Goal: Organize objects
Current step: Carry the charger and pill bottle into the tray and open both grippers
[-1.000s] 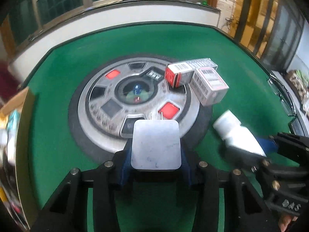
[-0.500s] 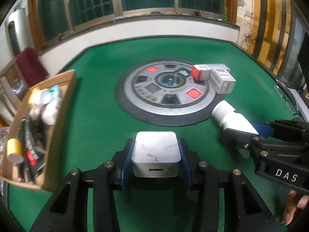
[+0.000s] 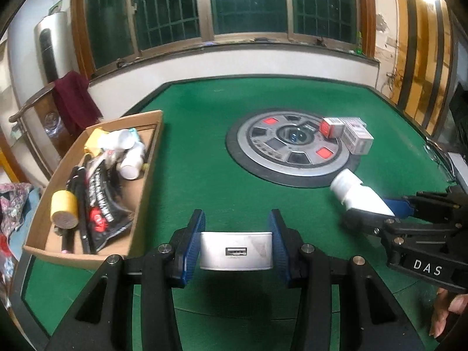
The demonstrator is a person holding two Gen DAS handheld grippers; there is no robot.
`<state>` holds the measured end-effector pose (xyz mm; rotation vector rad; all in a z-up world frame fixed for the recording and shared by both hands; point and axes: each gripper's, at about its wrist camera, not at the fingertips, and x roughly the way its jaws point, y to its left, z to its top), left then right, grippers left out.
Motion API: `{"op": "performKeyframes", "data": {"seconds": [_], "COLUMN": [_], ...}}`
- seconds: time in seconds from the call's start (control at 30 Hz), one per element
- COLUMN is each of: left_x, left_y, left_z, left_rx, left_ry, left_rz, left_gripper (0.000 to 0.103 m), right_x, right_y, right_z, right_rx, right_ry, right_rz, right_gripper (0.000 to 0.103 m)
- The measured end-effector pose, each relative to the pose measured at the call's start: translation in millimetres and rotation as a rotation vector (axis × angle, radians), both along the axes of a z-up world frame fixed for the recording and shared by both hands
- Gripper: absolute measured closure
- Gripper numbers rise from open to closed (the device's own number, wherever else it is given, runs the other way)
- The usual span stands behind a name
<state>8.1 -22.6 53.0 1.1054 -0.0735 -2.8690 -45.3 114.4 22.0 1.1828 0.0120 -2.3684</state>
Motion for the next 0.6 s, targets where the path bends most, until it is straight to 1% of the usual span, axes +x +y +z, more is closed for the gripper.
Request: {"op": "performKeyframes", "data": {"seconds": [0.3,0.6], "left_x": [11,21], "left_y": [-12,-28], "left_z": [7,18], "left_rx": [-0.005,0.011], "left_ry": [0.03,0.074], "left_rz": [0.013,0.042], "left_gripper": [0.064,0.064], "right_x": [10,16], "right_y": [-14,-37], "right_z": [-1,7], "right_rx": [0.0,-0.014], "right_ry": [0.002,0.021], "right_rz": [0.012,0.035], "right_gripper": [0.071,0.071]}}
